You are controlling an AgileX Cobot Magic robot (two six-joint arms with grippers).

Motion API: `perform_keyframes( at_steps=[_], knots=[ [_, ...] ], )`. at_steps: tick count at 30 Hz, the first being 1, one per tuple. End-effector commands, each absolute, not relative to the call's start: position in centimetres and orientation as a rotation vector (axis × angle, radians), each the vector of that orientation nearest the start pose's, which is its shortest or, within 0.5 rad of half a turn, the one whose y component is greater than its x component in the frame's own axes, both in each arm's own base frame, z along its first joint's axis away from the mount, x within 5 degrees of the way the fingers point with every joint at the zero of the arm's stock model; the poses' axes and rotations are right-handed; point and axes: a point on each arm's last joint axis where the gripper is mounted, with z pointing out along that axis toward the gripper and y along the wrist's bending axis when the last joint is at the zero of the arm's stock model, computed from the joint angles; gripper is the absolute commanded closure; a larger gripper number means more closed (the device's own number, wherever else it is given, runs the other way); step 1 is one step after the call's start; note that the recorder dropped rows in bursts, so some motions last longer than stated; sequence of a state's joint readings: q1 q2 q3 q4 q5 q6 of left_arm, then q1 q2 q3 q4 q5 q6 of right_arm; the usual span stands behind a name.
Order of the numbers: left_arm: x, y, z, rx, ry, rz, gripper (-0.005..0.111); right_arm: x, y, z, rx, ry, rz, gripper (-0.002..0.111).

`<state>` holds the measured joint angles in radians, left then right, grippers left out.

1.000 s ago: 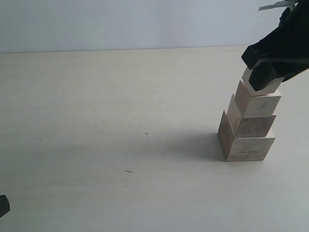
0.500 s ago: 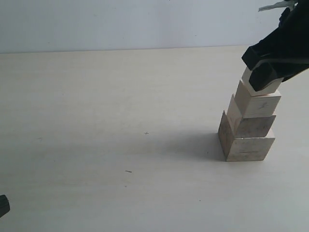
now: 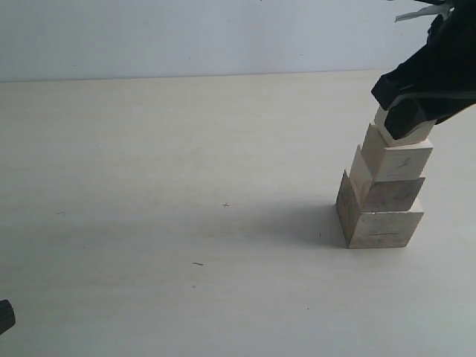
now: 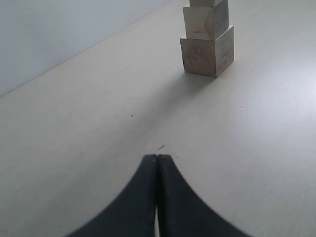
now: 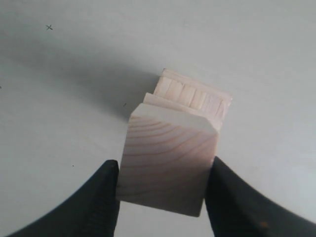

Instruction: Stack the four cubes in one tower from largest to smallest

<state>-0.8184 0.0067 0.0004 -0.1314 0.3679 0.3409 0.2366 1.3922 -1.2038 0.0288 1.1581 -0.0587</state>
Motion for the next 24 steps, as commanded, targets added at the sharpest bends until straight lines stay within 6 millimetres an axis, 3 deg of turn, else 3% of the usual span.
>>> perform_keyframes(
  at_steps=[1, 24],
  knots=[
    [3.31, -4.16, 18.09, 0.948, 1.609, -0.465, 0.107, 25.82, 6.24, 32.11, -0.399, 2.782, 0.063, 0.093],
    [3.31, -4.16, 18.09, 0.948, 1.609, -0.465, 0.107, 25.67, 6.52, 32.17, -0.383, 2.787, 0.115, 0.093]
  ],
)
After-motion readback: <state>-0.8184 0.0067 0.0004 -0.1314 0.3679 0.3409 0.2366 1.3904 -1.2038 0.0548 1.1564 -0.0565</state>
